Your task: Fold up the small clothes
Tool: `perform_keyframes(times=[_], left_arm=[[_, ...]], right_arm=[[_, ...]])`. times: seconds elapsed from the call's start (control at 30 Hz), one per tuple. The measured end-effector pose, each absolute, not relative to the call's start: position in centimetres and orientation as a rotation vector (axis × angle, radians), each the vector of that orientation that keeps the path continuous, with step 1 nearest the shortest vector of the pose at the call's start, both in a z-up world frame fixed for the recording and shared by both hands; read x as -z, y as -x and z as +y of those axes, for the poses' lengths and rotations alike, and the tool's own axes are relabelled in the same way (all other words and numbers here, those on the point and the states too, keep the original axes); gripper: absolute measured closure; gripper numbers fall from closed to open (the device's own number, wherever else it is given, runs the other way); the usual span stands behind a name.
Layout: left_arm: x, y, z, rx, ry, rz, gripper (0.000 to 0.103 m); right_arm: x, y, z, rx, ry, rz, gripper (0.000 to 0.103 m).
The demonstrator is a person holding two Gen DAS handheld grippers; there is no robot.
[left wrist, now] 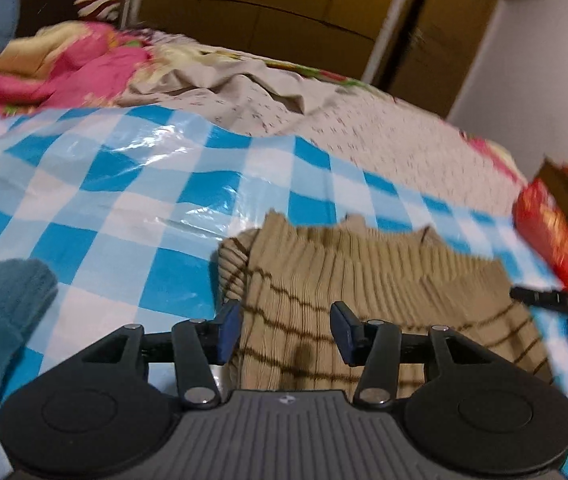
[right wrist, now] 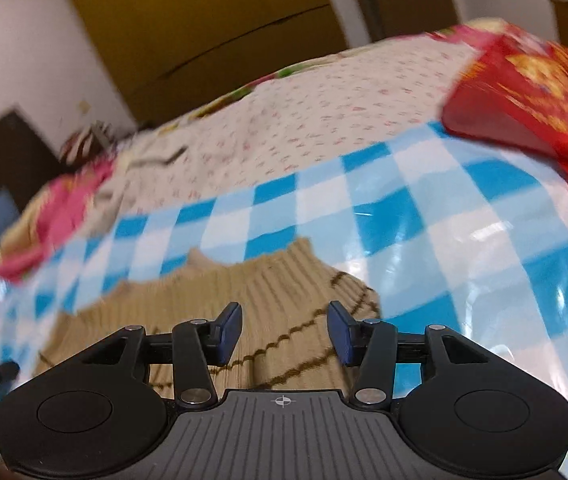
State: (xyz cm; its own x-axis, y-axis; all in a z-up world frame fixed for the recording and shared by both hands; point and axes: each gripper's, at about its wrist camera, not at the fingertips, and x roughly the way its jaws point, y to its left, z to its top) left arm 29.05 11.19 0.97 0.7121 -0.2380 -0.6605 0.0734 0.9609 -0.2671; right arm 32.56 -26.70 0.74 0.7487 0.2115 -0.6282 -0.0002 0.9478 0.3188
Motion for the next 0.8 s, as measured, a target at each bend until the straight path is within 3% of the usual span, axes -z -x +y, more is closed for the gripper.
perform_keyframes(times=[0.03, 0.1, 0.13, 0.27, 0.43, 0.53, 0.63, 0.8], left_arm=[[-0.5, -29.2, 11.0, 0.170, 0.213, 0.772, 0.045], [0.4, -29.5, 10.7, 0.135, 0.186, 0.803, 0.045], [0.9, -29.6, 10.7, 0.110, 0.175, 0.812, 0.045], [2.3, -28.8, 11.8, 0.069, 0.256, 0.798, 0.044], [2.4, -26.7, 12.2, -0.006, 0.314, 0.762, 0.043], [1.9, -25.4, 12.3, -0.053, 0.354, 0.721, 0.043], [1.3, -24.1, 12.0, -0.060, 0.389, 0.686, 0.043], [0.5, -23.0, 10.4, -0.057, 0.313, 0.620, 0.042]], right_arm=[[-0.7, -32.9, -26.1, -0.120, -0.265, 0.727, 0.057], [-0.1, -33.9, -24.9, -0.095, -0.160, 0.767, 0.070], [0.3, -34.4, -24.7, -0.068, -0.129, 0.794, 0.097], [0.7, -34.7, -26.5, 0.004, -0.196, 0.807, 0.103], [0.2, -34.8, -27.7, 0.082, -0.195, 0.804, 0.103], [-1.6, -34.0, -27.1, 0.086, -0.160, 0.745, 0.094], [-3.5, -33.3, -24.6, -0.051, -0.092, 0.688, 0.093], [-3.1, -34.9, -18.5, -0.341, -0.065, 0.820, 0.080]])
